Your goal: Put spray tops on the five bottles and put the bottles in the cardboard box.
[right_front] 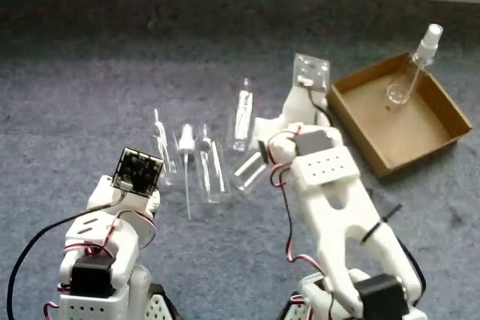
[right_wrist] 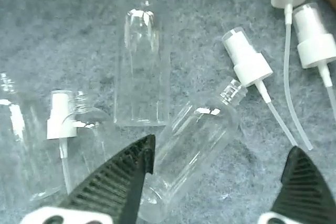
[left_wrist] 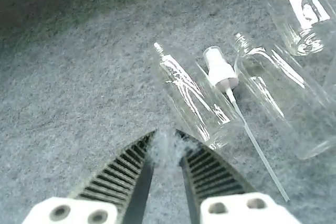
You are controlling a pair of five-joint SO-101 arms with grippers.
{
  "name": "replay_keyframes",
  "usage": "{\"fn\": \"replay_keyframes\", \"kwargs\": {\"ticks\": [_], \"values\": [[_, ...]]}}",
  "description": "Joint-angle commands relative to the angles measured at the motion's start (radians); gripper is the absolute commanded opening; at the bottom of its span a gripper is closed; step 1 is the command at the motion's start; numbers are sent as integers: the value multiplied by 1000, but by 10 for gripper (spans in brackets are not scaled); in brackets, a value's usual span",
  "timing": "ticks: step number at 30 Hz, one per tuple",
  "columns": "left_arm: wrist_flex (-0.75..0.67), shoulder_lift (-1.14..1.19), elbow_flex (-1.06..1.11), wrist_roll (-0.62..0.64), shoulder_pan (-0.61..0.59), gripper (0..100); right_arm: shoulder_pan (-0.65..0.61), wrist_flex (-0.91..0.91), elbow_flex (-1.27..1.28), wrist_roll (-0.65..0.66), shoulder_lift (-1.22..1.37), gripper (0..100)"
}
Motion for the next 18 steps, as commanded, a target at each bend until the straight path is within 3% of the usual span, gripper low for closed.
{"fn": "replay_keyframes", "kwargs": {"ticks": [1,18], "values": [[-3,-7,-7,18,-15,4,-12,-19,-128,-29,105,346],[-95,-7,74,18,-15,4,-22,-19,-289,-41,472,346]]}}
